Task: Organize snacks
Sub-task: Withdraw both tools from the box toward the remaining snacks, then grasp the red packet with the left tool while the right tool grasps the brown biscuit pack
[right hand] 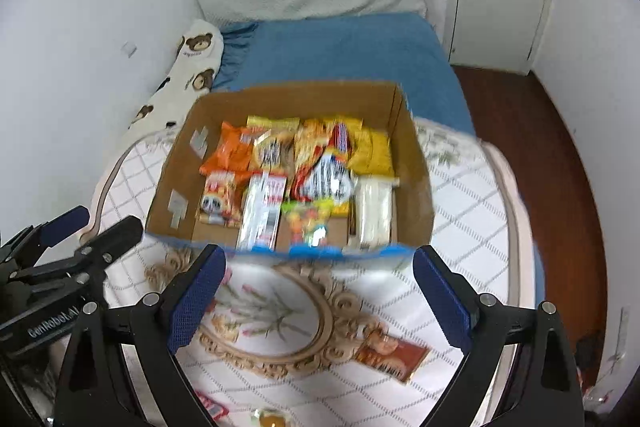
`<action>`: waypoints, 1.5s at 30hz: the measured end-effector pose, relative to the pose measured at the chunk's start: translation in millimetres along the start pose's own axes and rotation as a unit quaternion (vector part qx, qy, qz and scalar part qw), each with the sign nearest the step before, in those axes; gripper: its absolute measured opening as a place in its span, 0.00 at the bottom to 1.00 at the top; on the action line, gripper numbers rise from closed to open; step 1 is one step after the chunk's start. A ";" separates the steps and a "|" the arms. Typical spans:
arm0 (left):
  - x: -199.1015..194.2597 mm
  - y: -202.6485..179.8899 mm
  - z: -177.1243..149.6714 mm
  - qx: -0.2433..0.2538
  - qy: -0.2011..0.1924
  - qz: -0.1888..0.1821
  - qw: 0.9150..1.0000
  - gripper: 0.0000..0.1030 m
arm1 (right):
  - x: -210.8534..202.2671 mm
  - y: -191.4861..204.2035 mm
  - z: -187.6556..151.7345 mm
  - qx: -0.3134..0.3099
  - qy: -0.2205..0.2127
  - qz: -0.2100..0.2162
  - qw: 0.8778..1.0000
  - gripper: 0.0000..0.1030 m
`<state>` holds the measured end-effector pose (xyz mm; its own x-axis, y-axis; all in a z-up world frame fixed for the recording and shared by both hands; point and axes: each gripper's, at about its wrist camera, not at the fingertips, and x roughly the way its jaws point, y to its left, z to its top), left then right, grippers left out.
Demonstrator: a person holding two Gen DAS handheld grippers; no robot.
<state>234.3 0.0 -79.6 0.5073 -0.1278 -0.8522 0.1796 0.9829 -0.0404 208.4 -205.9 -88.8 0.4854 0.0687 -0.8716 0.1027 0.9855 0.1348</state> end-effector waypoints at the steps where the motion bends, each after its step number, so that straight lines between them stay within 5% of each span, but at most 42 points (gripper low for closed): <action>1: 3.4 2.8 -9.1 -0.001 0.009 0.005 1.000 0.86 | 4.4 -2.3 -7.4 -0.002 0.011 0.000 1.000 0.94; 8: 59.8 22.0 -94.3 -0.029 0.130 0.030 0.991 0.86 | 84.9 -31.7 -74.8 -0.036 0.148 -0.036 0.988 0.94; 17: 130.8 35.7 -212.1 -0.047 0.310 0.056 0.948 0.86 | 170.7 -46.2 -130.2 -0.139 0.246 -0.093 0.955 0.94; 27: 163.2 55.3 -282.7 -0.123 0.407 0.034 0.905 0.85 | 208.1 -58.6 -143.0 -0.170 0.285 -0.097 0.938 0.94; 29: 170.3 59.4 -290.7 -0.140 0.412 0.026 0.900 0.53 | 211.4 -60.0 -144.8 -0.176 0.288 -0.097 0.936 0.93; 33: 173.9 62.6 -293.6 -0.147 0.403 0.027 0.903 0.52 | 208.2 -60.7 -143.2 -0.175 0.284 -0.084 0.939 0.70; 37: 160.5 54.2 -271.3 -0.128 0.369 0.025 0.920 0.50 | 197.5 -55.5 -137.5 -0.142 0.274 -0.072 0.949 0.63; 41: 143.9 31.5 -232.8 -0.090 0.321 0.017 0.943 0.49 | 189.9 -67.0 -138.0 -0.043 0.283 -0.015 0.958 0.63; 45: 146.2 -0.6 -184.7 -0.054 0.281 -0.010 0.958 0.42 | 184.2 -79.6 -140.4 0.066 0.287 0.042 0.955 0.63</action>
<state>152.7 5.2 -300.5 -0.0349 -0.0846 -0.9958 0.0802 0.9930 -0.0871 167.8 -249.9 -326.3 -0.0550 0.2570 -0.9648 0.2115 0.9474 0.2403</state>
